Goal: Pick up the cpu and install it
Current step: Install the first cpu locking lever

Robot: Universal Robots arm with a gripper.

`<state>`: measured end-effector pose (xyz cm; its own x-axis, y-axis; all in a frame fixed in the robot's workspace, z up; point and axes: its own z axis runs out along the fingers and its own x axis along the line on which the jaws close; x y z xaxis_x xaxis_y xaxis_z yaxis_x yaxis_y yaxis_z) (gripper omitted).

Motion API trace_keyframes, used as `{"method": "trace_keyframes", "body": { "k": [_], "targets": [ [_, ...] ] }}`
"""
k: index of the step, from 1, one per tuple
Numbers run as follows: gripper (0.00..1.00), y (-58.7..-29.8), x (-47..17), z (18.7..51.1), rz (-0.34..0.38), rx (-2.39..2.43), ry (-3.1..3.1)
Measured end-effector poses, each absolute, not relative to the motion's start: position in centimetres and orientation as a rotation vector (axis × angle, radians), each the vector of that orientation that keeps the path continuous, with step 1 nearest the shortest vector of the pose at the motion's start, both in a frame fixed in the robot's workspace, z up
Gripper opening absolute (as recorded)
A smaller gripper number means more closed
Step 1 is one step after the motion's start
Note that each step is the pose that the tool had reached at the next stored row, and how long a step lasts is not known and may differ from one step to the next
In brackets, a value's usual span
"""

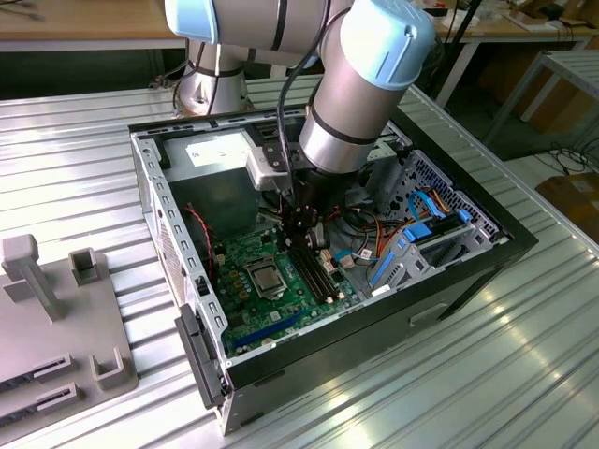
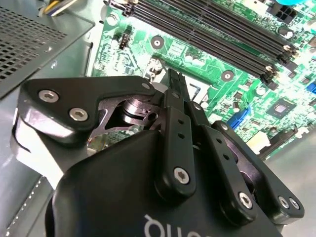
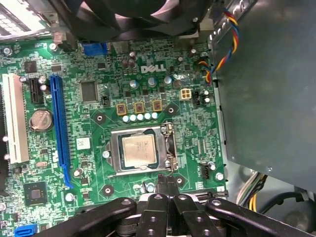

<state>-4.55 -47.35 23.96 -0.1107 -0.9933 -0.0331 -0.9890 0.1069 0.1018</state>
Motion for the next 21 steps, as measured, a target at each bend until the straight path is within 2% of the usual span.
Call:
{"method": "trace_keyframes", "body": {
  "k": [21],
  "targets": [
    [0.11,-47.47,-4.6,23.62,-0.148,2.073,-2.301]
  ]
}}
